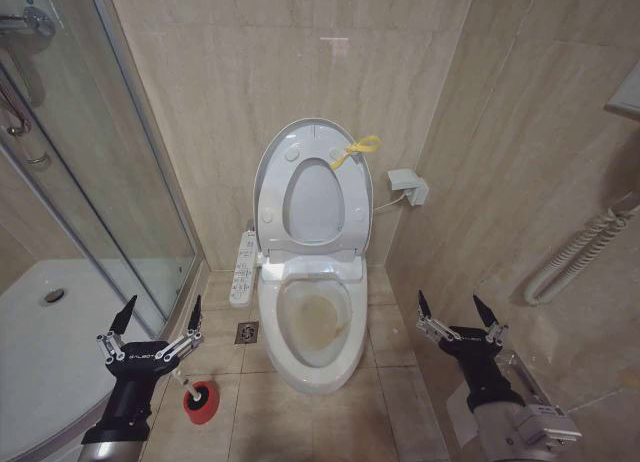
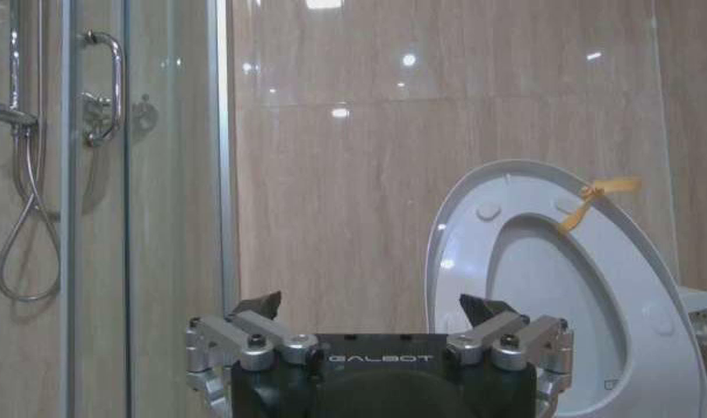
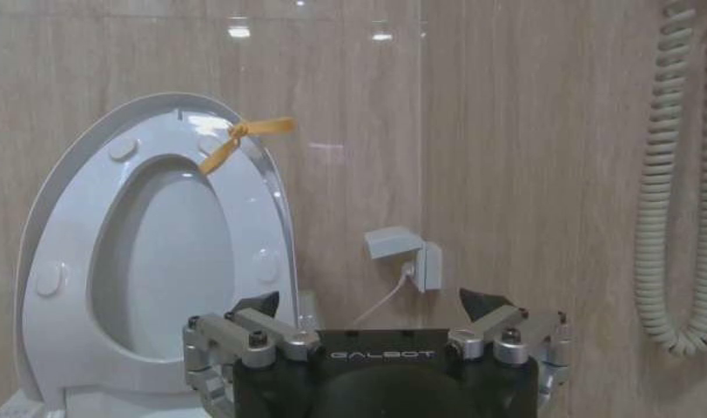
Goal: Open the toilet lid, clean the toilet bowl with a toilet brush, close the toilet lid, and flush.
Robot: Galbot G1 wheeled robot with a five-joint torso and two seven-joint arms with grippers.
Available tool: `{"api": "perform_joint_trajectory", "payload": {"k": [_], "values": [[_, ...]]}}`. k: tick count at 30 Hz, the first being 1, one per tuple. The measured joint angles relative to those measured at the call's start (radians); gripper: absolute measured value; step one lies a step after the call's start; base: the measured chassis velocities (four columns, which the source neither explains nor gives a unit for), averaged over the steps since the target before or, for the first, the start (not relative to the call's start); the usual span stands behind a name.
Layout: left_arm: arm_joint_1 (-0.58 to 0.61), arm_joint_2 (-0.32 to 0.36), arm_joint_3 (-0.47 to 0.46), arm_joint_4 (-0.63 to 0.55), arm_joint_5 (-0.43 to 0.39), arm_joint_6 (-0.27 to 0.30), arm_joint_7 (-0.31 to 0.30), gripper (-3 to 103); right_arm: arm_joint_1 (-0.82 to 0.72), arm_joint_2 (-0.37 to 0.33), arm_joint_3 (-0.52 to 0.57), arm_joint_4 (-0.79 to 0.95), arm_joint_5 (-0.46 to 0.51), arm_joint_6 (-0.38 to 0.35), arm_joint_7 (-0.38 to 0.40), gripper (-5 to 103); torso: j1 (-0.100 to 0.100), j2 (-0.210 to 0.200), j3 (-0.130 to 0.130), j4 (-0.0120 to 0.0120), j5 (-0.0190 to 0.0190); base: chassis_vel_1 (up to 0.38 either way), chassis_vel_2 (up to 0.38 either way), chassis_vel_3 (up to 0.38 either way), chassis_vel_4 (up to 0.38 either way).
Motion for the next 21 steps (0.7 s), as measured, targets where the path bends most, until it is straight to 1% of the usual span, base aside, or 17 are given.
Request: {"api": "perform_joint_trajectory", "payload": {"k": [21], "values": [[0.0,0.0,0.0,0.0,0.0,0.0,0.0,100,0.0,-0.001,0.0,-0.002,0.001,-0.001,0.001,100,0.0,0.0,0.0,0.0,0.0001,0.0,0.0,0.0,0.0]]}}
